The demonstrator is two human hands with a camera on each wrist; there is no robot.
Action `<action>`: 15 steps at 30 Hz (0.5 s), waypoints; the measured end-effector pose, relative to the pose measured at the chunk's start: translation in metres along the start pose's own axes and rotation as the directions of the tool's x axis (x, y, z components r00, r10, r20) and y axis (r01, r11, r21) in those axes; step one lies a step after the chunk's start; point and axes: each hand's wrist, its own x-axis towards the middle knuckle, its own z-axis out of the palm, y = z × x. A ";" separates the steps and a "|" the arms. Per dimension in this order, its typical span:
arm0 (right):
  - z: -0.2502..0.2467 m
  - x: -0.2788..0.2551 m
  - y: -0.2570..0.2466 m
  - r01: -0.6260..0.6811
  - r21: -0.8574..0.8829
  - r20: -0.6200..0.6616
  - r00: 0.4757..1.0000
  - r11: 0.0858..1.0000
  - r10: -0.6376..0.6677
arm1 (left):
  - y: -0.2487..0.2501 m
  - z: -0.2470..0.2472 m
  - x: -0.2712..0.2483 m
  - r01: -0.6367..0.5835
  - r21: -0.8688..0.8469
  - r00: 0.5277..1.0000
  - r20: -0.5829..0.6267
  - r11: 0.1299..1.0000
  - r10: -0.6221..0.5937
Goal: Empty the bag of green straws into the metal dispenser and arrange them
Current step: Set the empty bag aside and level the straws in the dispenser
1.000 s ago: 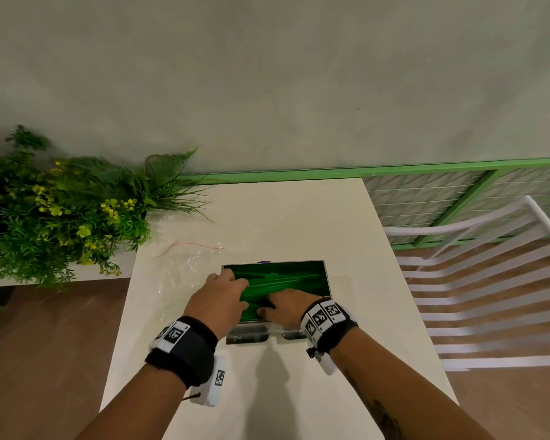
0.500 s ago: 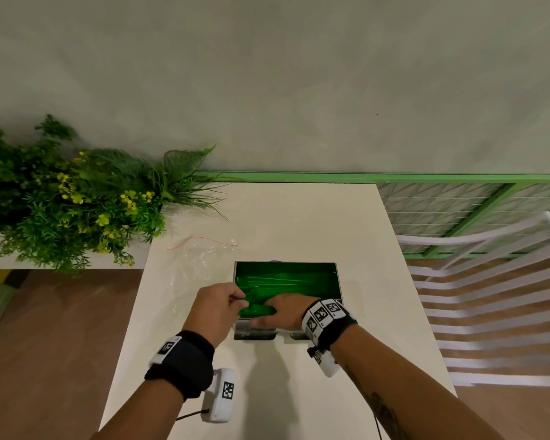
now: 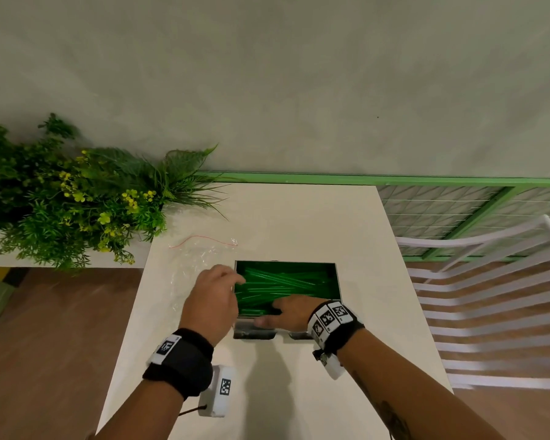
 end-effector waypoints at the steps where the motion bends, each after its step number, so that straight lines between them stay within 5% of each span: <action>1: 0.001 0.001 0.002 -0.001 0.001 0.024 1.000 1.000 0.001 | -0.005 -0.001 -0.002 0.041 -0.007 0.999 0.026 0.999 -0.041; 4: -0.001 0.000 0.002 -0.011 -0.051 -0.013 1.000 0.999 0.011 | -0.015 0.002 -0.007 0.177 -0.031 0.971 0.168 0.984 -0.170; 7: -0.014 0.001 -0.001 0.044 0.020 -0.183 0.982 0.999 -0.040 | -0.017 0.007 -0.010 0.217 -0.047 0.953 0.225 0.975 -0.201; 15: -0.020 0.032 0.000 0.012 -0.090 -0.196 0.980 0.996 -0.030 | -0.020 0.005 -0.035 0.150 -0.160 0.985 0.110 0.976 -0.134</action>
